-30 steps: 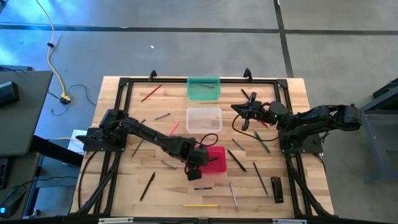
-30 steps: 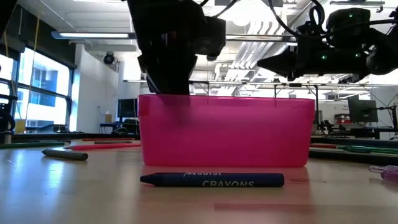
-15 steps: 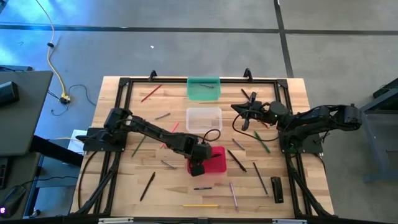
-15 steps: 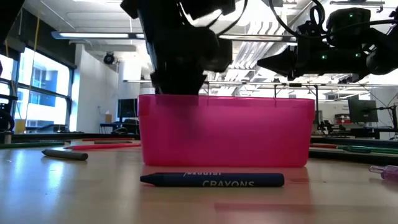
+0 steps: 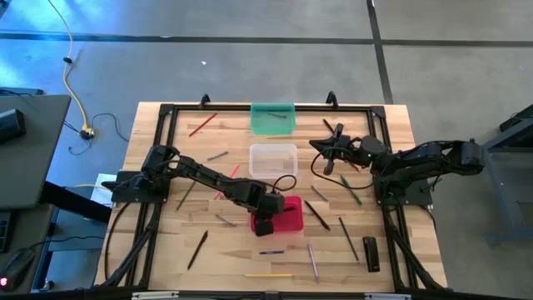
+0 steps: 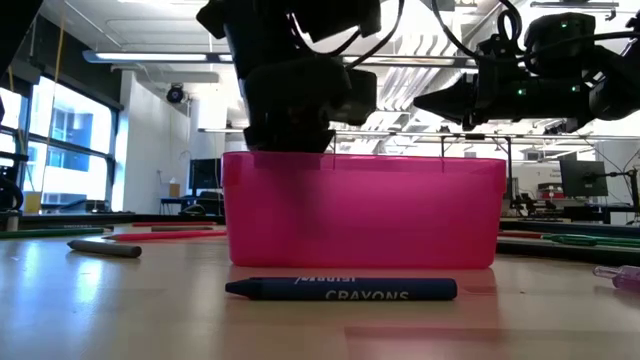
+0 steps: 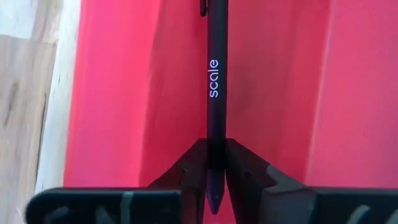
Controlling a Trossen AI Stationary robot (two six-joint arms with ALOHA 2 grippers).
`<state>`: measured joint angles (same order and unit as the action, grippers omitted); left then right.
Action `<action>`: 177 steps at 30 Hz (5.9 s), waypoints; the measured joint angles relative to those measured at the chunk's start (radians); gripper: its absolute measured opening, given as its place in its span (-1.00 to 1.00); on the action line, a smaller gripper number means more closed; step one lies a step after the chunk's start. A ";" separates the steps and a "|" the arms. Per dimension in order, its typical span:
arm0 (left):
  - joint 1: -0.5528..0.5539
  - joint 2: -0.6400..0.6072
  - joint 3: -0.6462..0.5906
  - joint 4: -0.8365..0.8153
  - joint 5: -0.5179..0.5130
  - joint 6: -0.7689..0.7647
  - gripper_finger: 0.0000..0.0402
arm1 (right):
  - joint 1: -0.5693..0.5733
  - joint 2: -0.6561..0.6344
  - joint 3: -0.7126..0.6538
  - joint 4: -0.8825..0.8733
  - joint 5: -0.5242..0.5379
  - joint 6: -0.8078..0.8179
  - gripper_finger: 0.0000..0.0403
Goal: Sort crayons/erasers/pens/pencils in bins
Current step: Put the top left black pen into the red bin, then put the right red pencil into the transparent bin
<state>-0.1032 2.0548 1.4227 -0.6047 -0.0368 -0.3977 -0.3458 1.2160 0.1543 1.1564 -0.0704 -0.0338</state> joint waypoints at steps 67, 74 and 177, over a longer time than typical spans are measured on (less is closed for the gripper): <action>0.473 -0.771 -1.338 1.709 0.322 0.201 -1.00 | -0.219 -0.024 0.453 -1.798 0.125 0.302 -0.82; 0.483 -0.771 -1.338 1.709 0.322 0.201 -1.00 | -0.332 -0.015 0.453 -1.793 0.122 0.238 -0.40; 0.483 -0.770 -1.338 1.705 0.295 0.173 -1.00 | 0.065 0.814 1.303 -1.595 -0.117 0.242 -0.95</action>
<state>0.3794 1.2846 0.0847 1.1000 0.2581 -0.2245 -0.2810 2.0300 1.4570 -0.4381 -0.1871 0.2085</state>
